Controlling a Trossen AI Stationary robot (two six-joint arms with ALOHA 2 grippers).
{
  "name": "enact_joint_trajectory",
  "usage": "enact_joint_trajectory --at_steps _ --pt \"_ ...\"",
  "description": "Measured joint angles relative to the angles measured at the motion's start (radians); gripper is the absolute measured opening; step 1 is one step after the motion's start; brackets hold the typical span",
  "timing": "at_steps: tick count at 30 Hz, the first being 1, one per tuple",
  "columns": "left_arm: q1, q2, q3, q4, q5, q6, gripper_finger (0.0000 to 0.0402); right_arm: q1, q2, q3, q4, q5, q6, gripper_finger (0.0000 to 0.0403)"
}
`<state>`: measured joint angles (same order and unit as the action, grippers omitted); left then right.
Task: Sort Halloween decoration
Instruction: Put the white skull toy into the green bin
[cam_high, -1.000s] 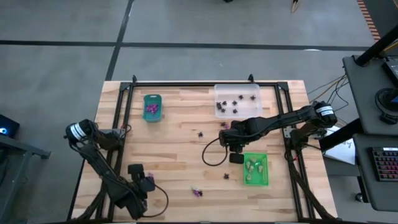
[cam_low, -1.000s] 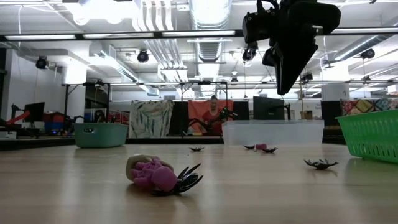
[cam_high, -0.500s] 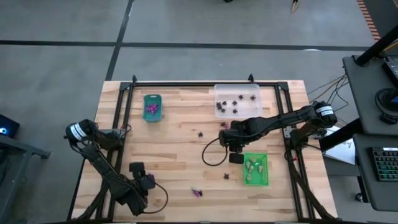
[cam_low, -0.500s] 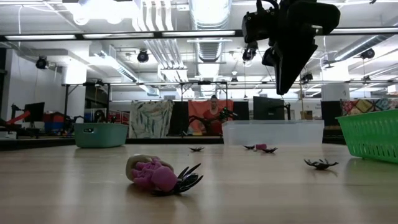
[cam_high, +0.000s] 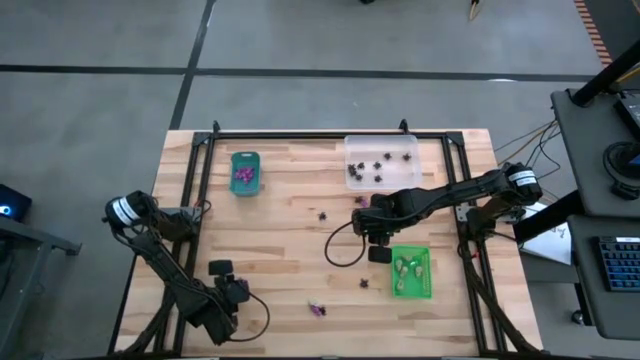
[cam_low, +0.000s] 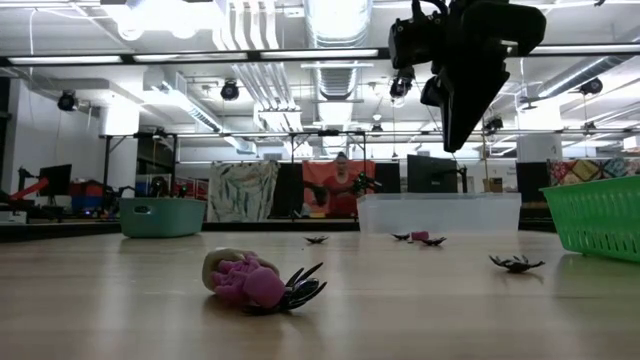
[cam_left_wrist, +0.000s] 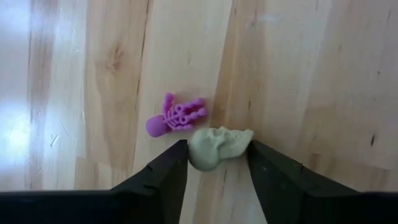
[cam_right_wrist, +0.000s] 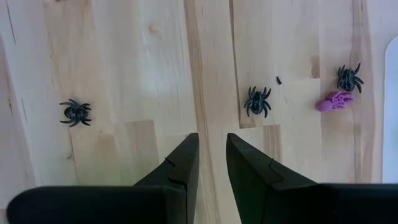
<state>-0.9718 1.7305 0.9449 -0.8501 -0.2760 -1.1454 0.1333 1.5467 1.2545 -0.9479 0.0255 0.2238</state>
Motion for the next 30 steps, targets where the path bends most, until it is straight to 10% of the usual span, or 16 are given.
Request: enact_joint_trajectory --at_steps 30 --pt "0.000 0.003 0.004 0.007 -0.001 0.000 0.0078 0.000 0.000 0.000 0.015 0.000 0.000 0.0073"
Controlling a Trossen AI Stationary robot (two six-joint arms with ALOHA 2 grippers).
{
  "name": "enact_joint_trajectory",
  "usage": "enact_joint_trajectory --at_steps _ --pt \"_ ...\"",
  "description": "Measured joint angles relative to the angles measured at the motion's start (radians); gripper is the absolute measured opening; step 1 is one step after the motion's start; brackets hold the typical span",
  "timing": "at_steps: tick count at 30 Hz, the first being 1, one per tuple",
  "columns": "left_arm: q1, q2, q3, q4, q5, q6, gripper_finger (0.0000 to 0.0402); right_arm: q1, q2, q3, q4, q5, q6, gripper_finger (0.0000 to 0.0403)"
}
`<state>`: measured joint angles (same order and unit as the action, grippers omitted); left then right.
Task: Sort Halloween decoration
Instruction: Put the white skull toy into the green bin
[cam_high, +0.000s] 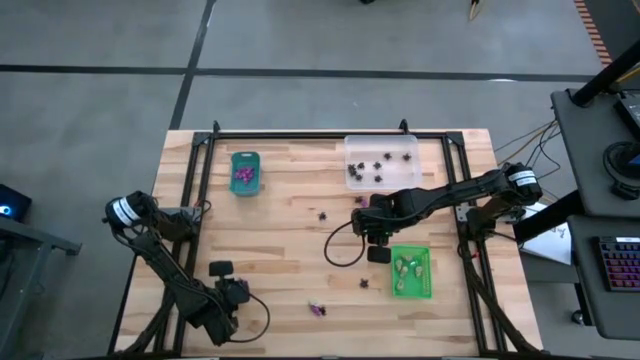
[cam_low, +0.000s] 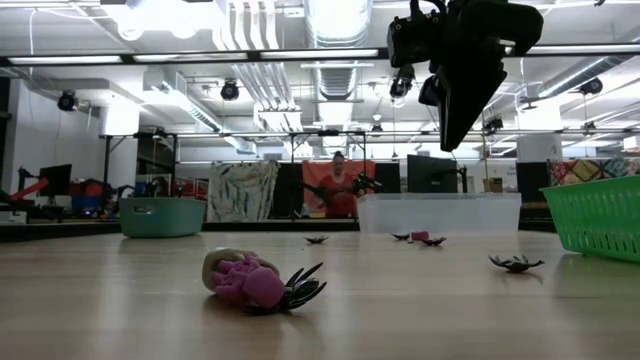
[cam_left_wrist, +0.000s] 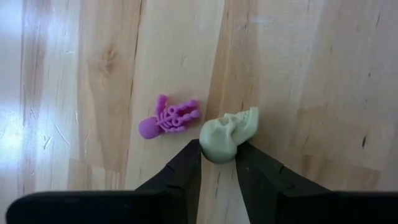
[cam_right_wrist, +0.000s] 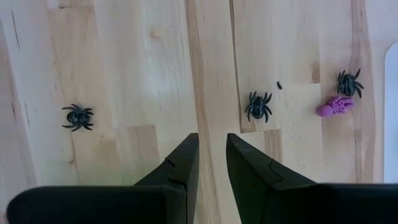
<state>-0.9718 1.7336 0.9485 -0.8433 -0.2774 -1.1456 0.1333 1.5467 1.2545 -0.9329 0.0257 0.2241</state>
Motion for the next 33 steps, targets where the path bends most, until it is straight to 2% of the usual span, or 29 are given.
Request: enact_joint_trajectory --at_steps 14,23,28,33 --pt "0.001 -0.010 0.053 -0.012 -0.013 0.011 0.0077 0.000 0.000 0.000 0.000 0.000 -0.001 0.0073" --pt "0.024 -0.033 0.086 -0.018 -0.097 0.023 0.0077 0.000 -0.001 0.000 -0.004 -0.001 -0.062 0.0073" --pt "0.066 -0.057 0.104 -0.018 -0.137 0.086 0.0077 0.000 -0.027 0.000 -0.007 -0.003 -0.104 0.0073" --pt "0.142 -0.065 0.150 -0.008 -0.178 0.222 0.0077 0.011 -0.096 0.000 -0.028 -0.023 -0.137 0.0073"
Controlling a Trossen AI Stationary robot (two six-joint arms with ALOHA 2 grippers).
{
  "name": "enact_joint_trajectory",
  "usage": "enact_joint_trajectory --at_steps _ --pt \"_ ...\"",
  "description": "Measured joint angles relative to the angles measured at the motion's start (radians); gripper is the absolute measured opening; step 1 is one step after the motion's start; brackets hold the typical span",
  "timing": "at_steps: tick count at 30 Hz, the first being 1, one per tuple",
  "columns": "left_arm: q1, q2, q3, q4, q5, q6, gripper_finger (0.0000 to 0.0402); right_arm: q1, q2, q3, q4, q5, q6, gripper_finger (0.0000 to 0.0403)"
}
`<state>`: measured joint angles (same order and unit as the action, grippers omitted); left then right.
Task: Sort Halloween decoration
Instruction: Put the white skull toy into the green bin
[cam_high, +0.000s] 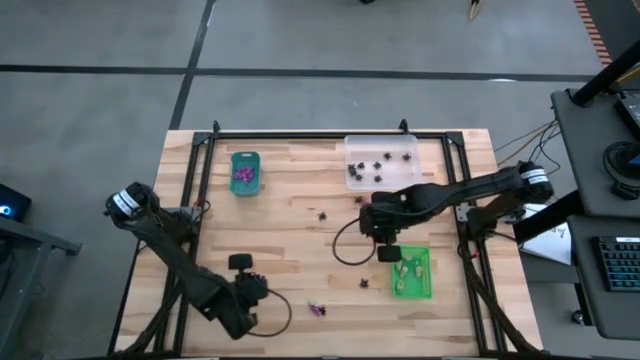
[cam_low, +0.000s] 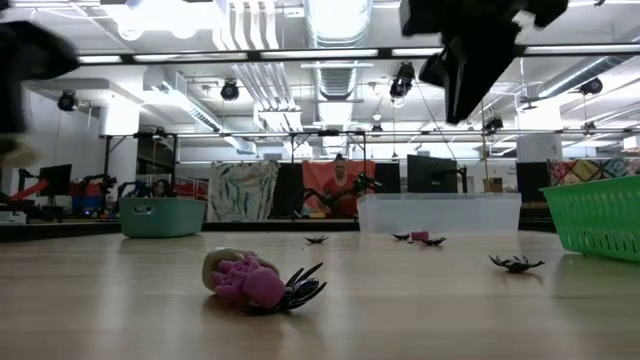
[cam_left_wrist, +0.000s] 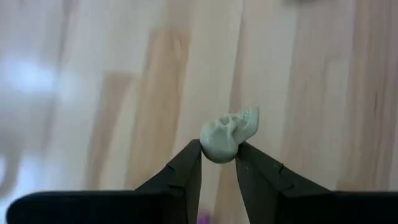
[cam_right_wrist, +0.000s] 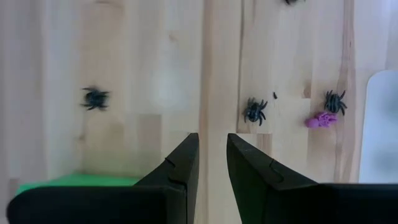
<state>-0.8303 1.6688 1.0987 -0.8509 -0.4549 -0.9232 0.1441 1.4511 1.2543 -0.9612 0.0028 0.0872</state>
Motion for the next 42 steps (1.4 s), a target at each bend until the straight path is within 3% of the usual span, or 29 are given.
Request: enact_joint_trajectory --at_steps 5,17,22,33,42 --pt "0.089 -0.001 0.052 0.030 -0.050 0.171 0.0077 0.042 -0.099 -0.028 0.001 -0.007 -0.018 0.0073" --pt "0.342 0.003 0.150 0.243 -0.052 0.657 0.0077 0.179 -0.395 -0.201 0.003 -0.006 0.101 0.0073" --pt "0.438 0.027 0.175 0.365 0.012 0.822 0.0077 0.224 -0.491 -0.264 0.005 -0.006 0.158 0.0073" --pt "0.582 0.140 0.259 0.621 0.146 1.063 0.0077 0.294 -0.576 -0.357 0.044 -0.004 0.213 0.0073" --pt "0.633 0.355 0.479 0.684 0.207 1.141 0.0077 0.336 -0.613 -0.363 0.056 -0.041 0.229 0.0073"
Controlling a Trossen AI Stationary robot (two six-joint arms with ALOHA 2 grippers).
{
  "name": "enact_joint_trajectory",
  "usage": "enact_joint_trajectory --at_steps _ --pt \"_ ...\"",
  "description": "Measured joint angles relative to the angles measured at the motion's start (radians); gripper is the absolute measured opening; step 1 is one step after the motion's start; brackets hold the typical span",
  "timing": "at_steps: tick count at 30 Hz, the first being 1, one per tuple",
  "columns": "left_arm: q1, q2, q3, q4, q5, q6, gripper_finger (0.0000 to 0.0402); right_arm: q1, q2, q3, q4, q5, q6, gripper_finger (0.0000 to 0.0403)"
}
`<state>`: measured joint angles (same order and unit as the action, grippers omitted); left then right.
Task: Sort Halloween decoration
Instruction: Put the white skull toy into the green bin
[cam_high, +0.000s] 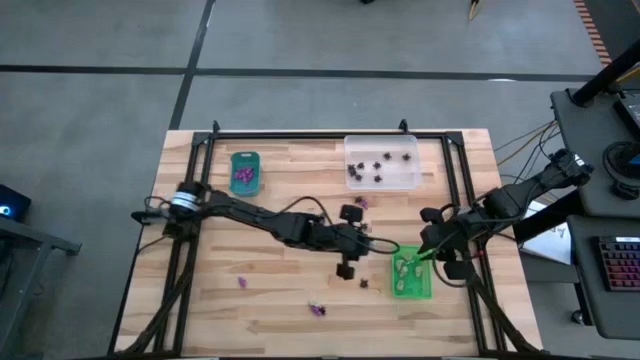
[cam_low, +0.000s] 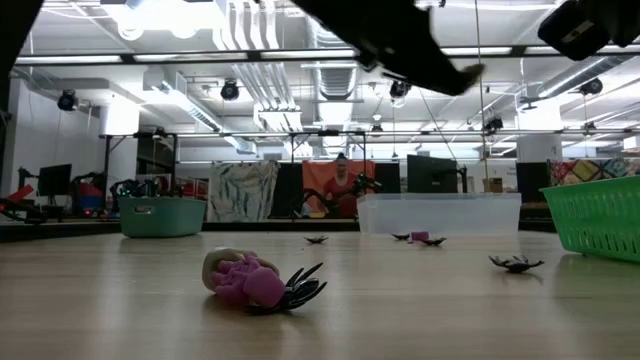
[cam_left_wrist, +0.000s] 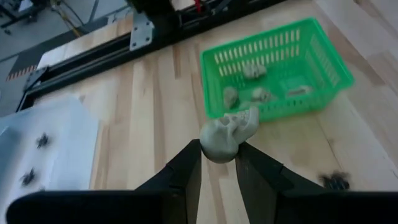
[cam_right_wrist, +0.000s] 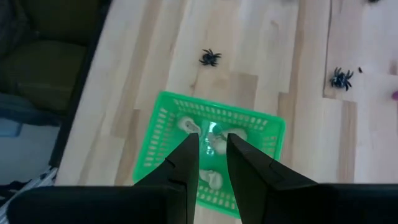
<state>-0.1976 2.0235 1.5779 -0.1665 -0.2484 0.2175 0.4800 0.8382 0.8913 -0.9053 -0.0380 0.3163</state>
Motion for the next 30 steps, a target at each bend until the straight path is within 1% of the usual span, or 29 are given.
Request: enact_joint_trajectory --at_steps 8,15,19,23,30 --pt "0.007 0.194 0.221 -0.012 0.007 0.040 0.0077 0.013 -0.077 0.003 0.007 -0.006 0.015 0.0073" --pt "0.015 0.290 0.343 -0.008 0.055 0.047 0.0077 0.013 -0.090 0.003 0.007 0.004 0.022 0.0073" --pt "0.017 0.314 0.383 -0.009 0.076 0.047 0.0077 0.013 -0.085 0.003 0.008 0.004 0.022 0.0073" --pt "0.020 0.314 0.379 0.025 0.077 0.051 0.0077 0.013 -0.083 0.003 0.011 0.005 0.019 0.0073" --pt "0.022 0.333 0.377 0.055 0.084 0.009 0.0078 0.013 -0.083 0.003 0.021 0.005 0.014 0.0073"
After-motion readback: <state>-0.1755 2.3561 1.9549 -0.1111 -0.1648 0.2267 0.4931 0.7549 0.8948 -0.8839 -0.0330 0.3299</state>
